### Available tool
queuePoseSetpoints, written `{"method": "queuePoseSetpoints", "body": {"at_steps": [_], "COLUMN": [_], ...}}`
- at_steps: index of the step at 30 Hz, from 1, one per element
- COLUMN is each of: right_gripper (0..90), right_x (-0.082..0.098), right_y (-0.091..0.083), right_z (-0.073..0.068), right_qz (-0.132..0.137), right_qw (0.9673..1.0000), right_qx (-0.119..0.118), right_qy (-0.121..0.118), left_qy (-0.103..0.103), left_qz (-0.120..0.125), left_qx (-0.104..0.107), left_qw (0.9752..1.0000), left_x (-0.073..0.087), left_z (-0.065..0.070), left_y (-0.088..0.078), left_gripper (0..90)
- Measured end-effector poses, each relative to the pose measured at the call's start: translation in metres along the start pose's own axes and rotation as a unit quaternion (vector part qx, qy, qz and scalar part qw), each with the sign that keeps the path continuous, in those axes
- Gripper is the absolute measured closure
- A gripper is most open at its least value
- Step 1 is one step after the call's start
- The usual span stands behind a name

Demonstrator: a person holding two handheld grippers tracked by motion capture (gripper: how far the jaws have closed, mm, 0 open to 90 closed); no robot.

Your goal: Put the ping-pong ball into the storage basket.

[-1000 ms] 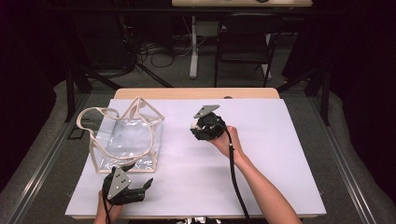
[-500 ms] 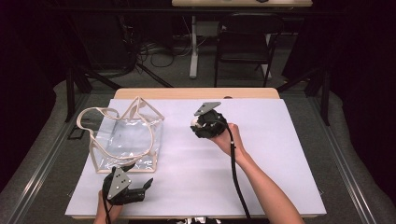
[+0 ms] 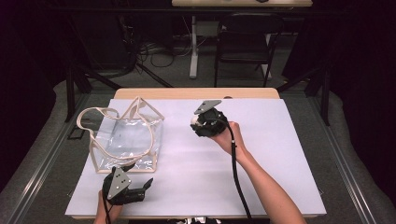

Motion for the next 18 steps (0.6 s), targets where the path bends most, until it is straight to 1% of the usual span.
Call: {"method": "queuePoseSetpoints", "body": {"at_steps": [6, 11, 18], "right_gripper": [50.4, 50.4, 50.4], "right_x": [-0.0032, -0.0072, -0.0101], "right_y": [-0.0034, -0.0071, -0.0094], "right_z": [0.0000, 0.0011, 0.0022], "right_qz": [0.002, 0.006, 0.004], "right_qw": [1.0000, 1.0000, 1.0000], "right_qx": [0.001, 0.002, 0.004], "right_qy": [-0.005, -0.004, -0.008], "left_qy": [-0.001, -0.001, 0.000], "left_qz": [0.000, 0.000, 0.000], "left_qx": [-0.001, -0.001, 0.000], "left_qw": [1.0000, 1.0000, 1.0000], "left_x": [-0.0001, 0.0000, -0.0001], "left_z": [0.0001, 0.0000, 0.0000], "left_y": [0.0003, 0.0004, 0.0004], "left_gripper": [16.0, 16.1, 16.1]}}
Point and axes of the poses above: each handheld gripper's, and its own axes: y roughly forward along the jaws, x roughly out of its underside, z roughly to its right, the point moved 5 cm from there along y, roughly forward along the jaws, and after that the axes turned 1 degree about -z, right-handed, at the moved point
